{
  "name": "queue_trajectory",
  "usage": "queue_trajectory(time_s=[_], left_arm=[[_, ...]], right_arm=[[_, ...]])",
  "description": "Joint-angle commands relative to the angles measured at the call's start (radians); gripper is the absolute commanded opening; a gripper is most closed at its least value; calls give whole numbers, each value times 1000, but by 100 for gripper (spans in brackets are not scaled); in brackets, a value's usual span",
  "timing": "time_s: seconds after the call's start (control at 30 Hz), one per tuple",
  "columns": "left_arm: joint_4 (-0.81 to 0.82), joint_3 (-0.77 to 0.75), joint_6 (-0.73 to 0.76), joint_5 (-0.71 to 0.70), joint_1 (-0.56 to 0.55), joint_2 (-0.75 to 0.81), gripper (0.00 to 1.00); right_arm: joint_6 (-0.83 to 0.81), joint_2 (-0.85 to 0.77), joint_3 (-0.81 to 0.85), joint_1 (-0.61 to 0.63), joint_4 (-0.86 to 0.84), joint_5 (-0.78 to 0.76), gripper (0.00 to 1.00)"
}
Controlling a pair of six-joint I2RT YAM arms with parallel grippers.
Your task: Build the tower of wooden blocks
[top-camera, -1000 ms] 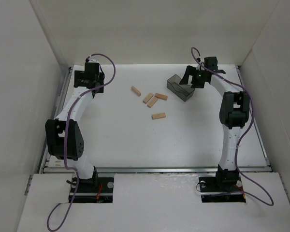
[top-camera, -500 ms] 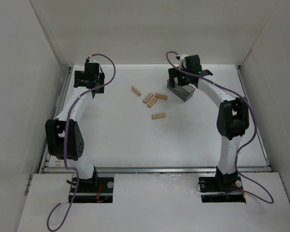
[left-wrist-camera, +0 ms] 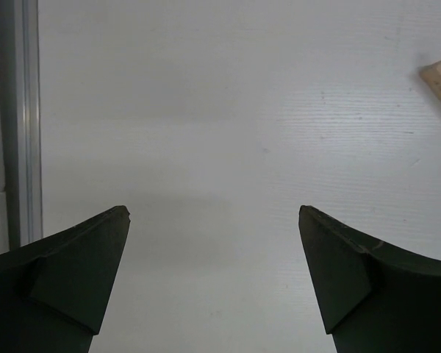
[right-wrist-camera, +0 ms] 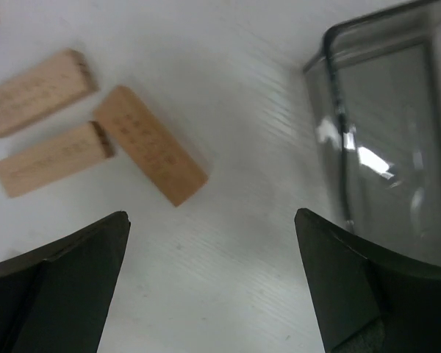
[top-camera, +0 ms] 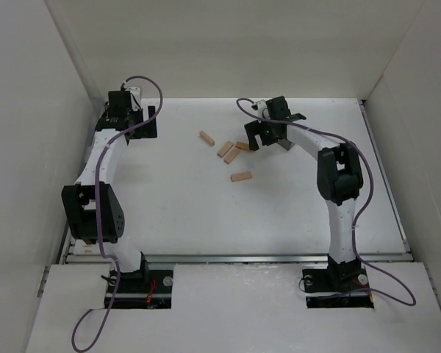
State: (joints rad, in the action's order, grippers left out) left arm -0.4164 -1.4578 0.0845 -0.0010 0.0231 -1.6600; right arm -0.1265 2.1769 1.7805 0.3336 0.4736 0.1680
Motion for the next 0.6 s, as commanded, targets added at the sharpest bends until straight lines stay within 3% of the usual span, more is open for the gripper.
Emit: queue_trajectory(time_s=[0.0, 0.13, 0.27, 0.37, 0.57], left_arm=[[19, -45, -63, 59, 20, 74, 100], [80, -45, -150, 102, 95, 121, 100], [71, -82, -160, 142, 95, 112, 100], [42, -107, -170, 176, 95, 89, 100], [30, -128, -190, 259, 104, 68, 100]], right_arm=[[34, 23, 82, -31, 65, -55, 100], [76, 44, 109, -65, 65, -108, 100], [76, 54, 132, -87, 65, -183, 100], [65, 11, 117, -87, 48, -142, 100], [-171, -109, -99, 27, -55, -39, 100]])
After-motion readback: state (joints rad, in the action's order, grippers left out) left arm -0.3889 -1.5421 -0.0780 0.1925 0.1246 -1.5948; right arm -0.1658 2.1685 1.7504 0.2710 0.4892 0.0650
